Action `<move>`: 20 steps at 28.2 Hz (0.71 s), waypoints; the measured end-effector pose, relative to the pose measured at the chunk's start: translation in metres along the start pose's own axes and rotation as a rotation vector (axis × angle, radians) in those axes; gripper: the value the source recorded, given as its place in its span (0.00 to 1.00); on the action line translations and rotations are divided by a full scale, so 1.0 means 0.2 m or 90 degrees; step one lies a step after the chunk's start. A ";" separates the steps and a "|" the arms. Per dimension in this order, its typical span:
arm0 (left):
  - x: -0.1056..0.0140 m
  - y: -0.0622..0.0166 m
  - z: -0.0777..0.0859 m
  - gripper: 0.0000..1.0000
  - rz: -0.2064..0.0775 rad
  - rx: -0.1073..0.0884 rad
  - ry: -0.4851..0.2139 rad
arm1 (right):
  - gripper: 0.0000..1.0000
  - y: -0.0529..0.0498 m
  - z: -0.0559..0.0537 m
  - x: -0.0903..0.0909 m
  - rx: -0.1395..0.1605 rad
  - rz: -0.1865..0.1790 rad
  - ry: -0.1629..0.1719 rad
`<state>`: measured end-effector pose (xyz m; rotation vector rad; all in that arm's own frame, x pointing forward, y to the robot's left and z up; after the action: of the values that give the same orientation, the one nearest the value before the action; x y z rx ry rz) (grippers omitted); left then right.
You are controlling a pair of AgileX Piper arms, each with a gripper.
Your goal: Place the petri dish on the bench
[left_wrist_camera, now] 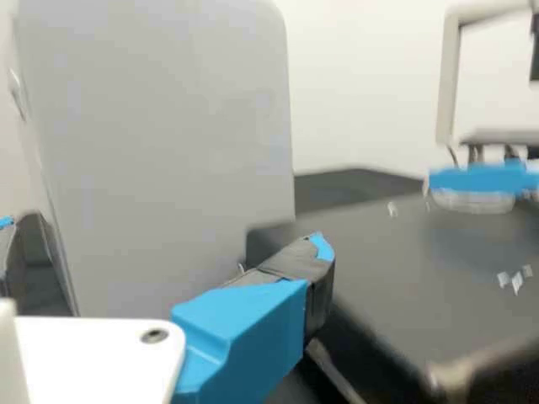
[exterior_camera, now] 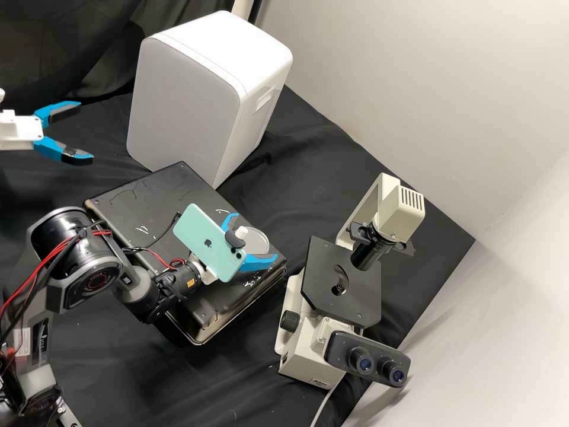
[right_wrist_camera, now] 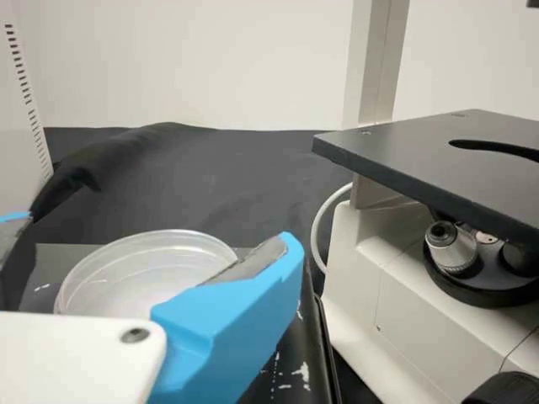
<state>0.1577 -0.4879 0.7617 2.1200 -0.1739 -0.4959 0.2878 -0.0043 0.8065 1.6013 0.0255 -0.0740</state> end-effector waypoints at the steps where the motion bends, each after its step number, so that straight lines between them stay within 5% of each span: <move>1: -0.01 0.017 -0.01 1.00 0.010 0.002 -0.009 | 1.00 0.00 0.00 0.00 0.000 0.000 0.000; 7: -0.04 0.062 -0.07 1.00 0.031 -0.044 -0.011 | 1.00 0.01 -0.01 -0.03 -0.017 0.026 0.016; 16: -0.04 0.075 -0.06 1.00 0.042 -0.050 -0.009 | 1.00 0.04 -0.03 -0.12 0.002 0.085 0.006; 20: -0.04 0.075 -0.06 1.00 0.042 -0.050 -0.009 | 1.00 0.05 -0.02 -0.15 0.031 0.090 0.008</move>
<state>0.1560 -0.4847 0.7824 2.0286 -0.2281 -0.4716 0.2592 0.0008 0.8191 1.6485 -0.0804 0.0447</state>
